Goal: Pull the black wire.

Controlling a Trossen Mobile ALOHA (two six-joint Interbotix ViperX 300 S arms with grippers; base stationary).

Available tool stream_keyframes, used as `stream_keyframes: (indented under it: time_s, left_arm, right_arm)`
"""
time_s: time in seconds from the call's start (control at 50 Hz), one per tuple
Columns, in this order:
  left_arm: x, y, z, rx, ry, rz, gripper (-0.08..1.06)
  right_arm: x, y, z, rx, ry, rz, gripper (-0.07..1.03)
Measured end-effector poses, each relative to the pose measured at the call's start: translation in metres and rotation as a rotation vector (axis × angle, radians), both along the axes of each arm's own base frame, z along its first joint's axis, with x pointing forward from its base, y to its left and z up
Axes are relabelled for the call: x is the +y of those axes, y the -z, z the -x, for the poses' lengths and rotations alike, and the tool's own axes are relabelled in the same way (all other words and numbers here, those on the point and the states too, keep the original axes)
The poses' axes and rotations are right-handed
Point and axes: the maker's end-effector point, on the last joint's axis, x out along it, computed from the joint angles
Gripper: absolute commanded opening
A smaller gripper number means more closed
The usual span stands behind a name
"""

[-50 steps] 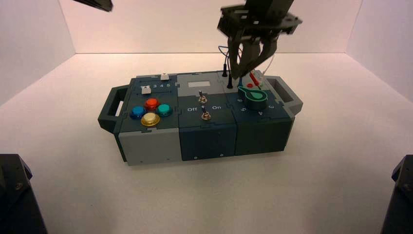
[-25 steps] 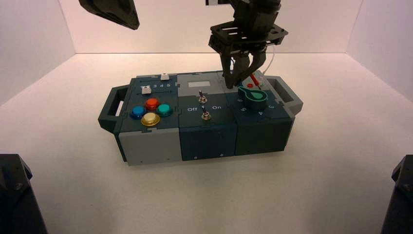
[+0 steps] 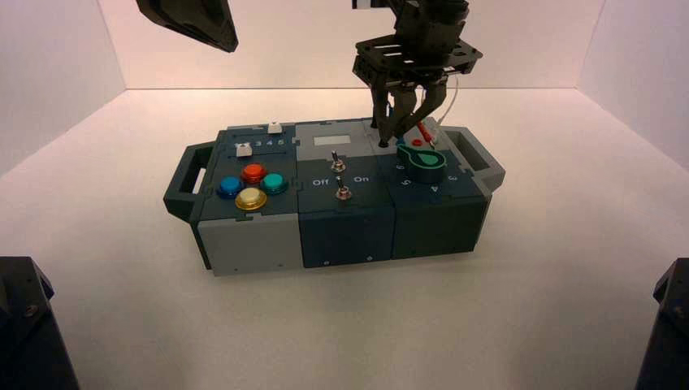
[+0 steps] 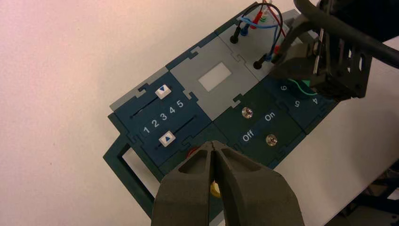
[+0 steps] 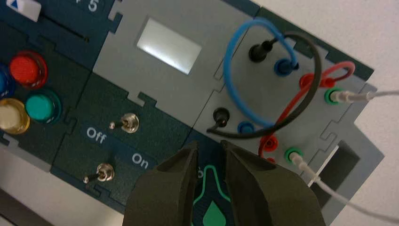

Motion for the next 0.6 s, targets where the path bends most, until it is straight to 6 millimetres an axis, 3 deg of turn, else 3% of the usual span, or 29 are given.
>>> stream_keyframes:
  time_s: [0.32, 0.6]
  left_arm:
    - [0.0, 0.001, 0.0, 0.0, 0.003, -0.004, -0.03]
    - [0.0, 0.001, 0.0, 0.002, 0.001, -0.002, -0.03]
  right_arm:
    - [0.005, 0.007, -0.006, 0.006, -0.004, 0.01, 0.27]
    - [-0.002, 0.008, -0.021, 0.0, 0.015, 0.025, 0.27]
